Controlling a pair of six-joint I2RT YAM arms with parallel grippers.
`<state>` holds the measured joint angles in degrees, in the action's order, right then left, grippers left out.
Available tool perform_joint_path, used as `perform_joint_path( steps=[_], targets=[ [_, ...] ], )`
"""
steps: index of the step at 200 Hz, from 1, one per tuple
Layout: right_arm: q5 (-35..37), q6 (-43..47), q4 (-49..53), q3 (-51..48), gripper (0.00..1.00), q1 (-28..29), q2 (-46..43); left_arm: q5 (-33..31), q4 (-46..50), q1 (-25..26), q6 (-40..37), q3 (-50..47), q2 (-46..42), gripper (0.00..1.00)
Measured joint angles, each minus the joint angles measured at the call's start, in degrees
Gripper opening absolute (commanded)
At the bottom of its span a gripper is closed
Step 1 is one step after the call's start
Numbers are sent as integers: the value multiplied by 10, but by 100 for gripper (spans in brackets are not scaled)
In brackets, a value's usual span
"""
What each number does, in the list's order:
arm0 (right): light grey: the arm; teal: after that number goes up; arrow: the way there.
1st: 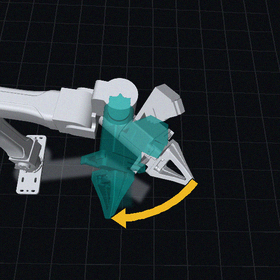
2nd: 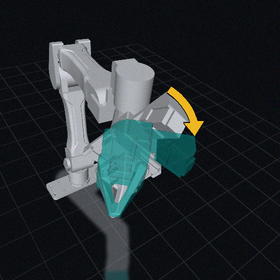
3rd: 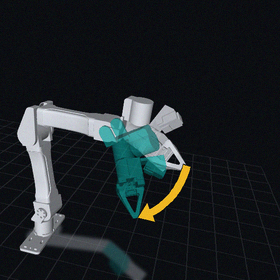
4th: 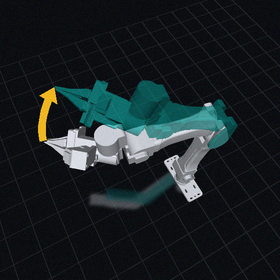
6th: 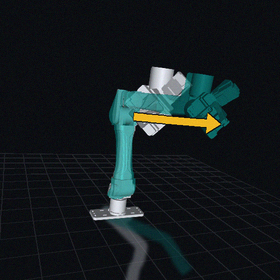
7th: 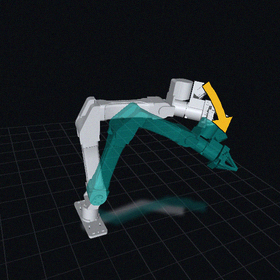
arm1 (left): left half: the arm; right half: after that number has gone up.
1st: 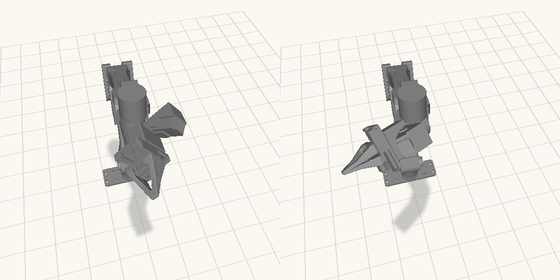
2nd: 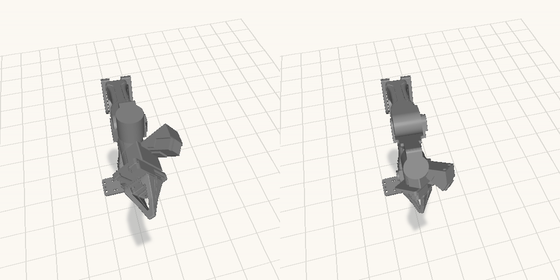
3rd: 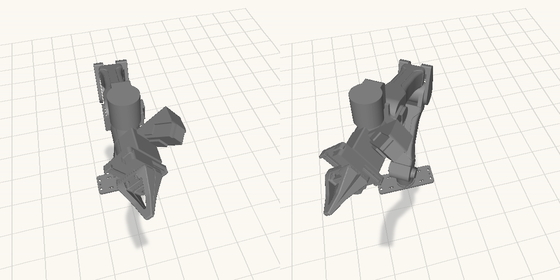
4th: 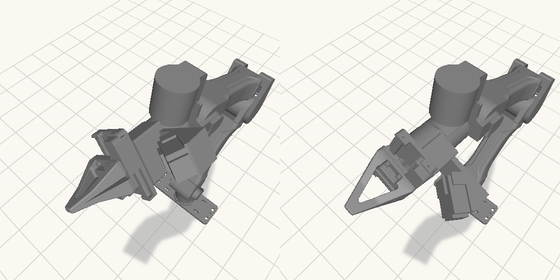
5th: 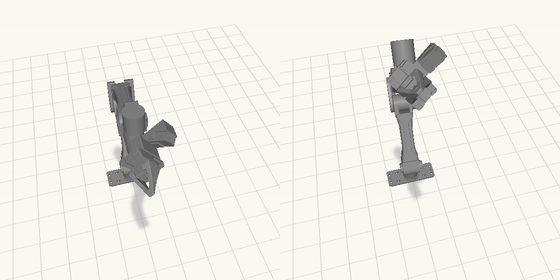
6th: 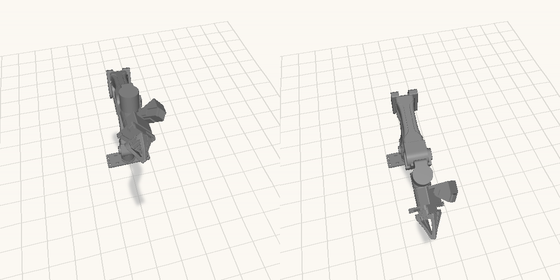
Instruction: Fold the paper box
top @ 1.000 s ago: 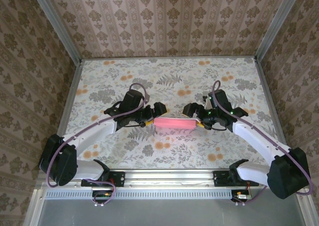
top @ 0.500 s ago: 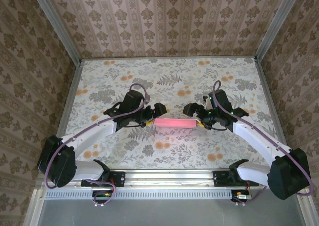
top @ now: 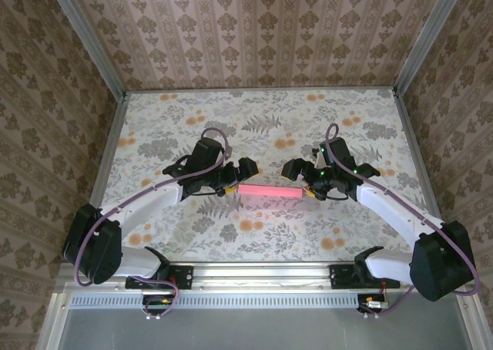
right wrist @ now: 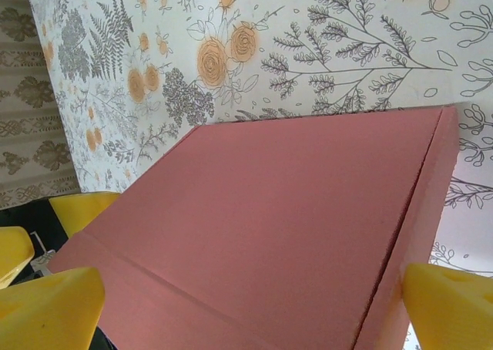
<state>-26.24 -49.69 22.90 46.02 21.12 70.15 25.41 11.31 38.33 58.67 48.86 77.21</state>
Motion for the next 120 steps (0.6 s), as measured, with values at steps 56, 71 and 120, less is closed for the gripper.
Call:
perform_joint_path(
  steps=[56, 71, 120],
  targets=[
    [0, 0, 0, 5, 100, -3, 2, 3, 0, -2, 0, 6, 1, 100],
    [0, 0, 1, 8, 100, -3, 2, 3, 1, -3, -2, 10, 1, 100],
    [-1, 0, 0, 19, 100, -8, 4, 3, 1, -12, -10, 23, 2, 100]
  ],
)
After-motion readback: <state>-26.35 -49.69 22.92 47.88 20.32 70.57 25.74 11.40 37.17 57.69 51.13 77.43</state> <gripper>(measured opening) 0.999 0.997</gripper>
